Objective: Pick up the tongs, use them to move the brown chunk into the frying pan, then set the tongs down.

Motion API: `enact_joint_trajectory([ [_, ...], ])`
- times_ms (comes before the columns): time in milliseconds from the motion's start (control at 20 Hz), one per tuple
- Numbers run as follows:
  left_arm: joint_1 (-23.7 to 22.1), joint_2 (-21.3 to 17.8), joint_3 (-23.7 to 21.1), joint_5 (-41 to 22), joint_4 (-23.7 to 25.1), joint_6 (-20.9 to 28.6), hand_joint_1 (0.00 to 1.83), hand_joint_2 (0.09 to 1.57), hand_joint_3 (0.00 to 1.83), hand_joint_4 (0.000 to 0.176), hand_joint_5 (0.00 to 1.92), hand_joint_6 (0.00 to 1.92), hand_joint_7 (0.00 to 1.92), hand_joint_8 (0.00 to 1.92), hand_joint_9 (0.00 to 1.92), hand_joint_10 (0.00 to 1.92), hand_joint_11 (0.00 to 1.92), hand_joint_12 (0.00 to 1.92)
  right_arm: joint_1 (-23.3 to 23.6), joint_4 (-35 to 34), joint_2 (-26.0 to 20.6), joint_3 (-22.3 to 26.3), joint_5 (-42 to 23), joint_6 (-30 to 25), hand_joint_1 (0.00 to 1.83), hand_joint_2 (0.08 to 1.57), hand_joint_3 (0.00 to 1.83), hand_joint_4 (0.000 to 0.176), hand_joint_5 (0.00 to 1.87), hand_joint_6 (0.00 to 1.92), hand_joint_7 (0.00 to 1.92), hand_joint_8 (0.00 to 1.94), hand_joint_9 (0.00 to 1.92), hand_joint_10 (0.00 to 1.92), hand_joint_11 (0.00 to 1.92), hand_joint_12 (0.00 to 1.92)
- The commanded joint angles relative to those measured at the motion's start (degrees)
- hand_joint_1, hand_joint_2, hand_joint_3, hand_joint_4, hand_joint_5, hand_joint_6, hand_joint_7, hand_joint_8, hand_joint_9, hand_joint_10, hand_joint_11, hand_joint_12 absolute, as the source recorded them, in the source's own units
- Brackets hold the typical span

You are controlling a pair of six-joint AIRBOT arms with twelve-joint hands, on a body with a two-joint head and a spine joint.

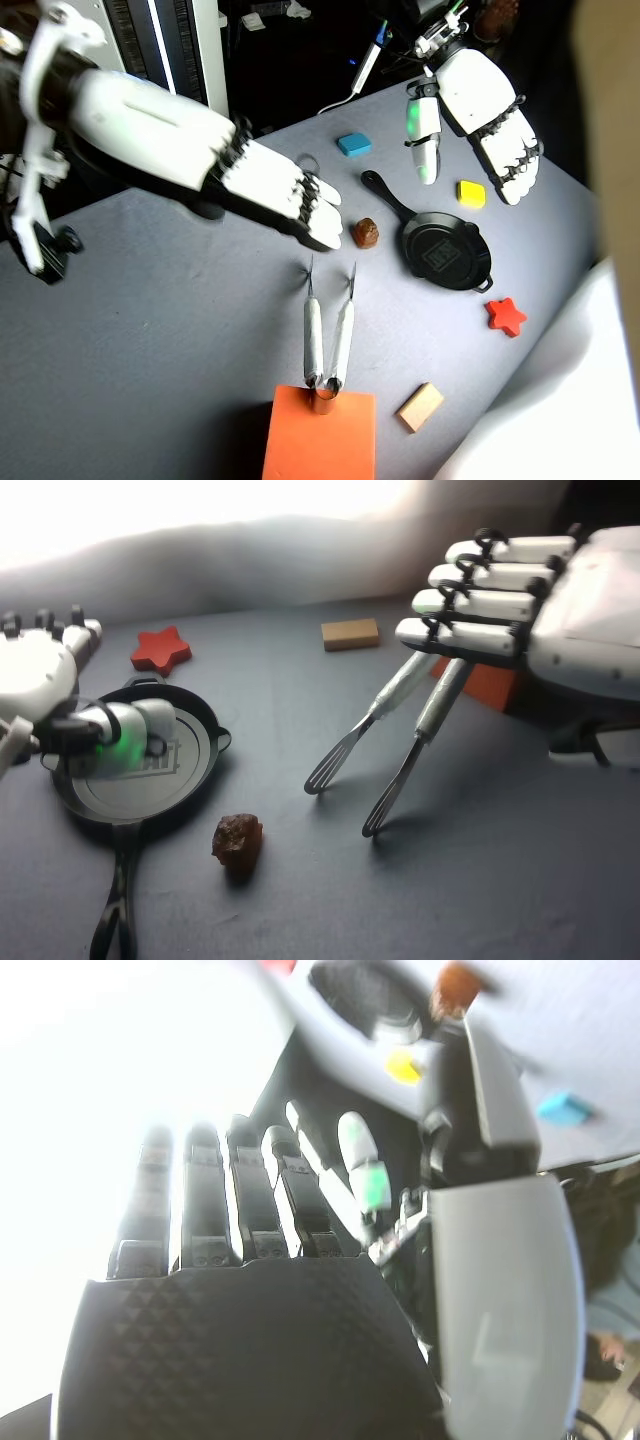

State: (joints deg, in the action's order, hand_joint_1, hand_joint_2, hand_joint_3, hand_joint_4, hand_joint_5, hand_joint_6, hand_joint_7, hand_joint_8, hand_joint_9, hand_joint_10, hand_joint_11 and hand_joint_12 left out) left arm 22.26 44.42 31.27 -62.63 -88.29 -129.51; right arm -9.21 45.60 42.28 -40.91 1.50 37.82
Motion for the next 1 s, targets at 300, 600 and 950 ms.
enact_joint_trajectory([
  [300,5.46,-0.56,-2.59,-2.86,9.02,5.81,0.03,1.29,0.0,0.034,0.04,0.0,0.12,0.0,0.14,0.01,0.0,0.55,-0.12,0.06,7.66,-7.12,-1.84,3.57,1.18,1.03,0.0,0.0,0.0,0.0,0.0,0.0,0.0,0.0,0.0,0.0],
  [600,5.85,-0.67,-3.63,-1.0,9.83,6.05,0.01,1.28,0.0,0.034,0.04,0.0,0.11,0.0,0.13,0.01,0.0,0.53,0.18,0.13,10.07,-11.07,-7.26,3.27,1.17,1.03,0.0,0.0,0.0,0.0,0.0,0.0,0.0,0.0,0.0,0.0],
  [950,5.89,-0.86,-4.09,-1.0,9.98,6.05,0.0,1.27,0.0,0.034,0.04,0.0,0.11,0.0,0.15,0.0,0.0,0.56,1.72,0.1,11.96,-9.91,4.89,1.8,1.17,1.04,0.0,0.0,0.0,0.0,0.0,0.0,0.0,0.0,0.0,0.0],
])
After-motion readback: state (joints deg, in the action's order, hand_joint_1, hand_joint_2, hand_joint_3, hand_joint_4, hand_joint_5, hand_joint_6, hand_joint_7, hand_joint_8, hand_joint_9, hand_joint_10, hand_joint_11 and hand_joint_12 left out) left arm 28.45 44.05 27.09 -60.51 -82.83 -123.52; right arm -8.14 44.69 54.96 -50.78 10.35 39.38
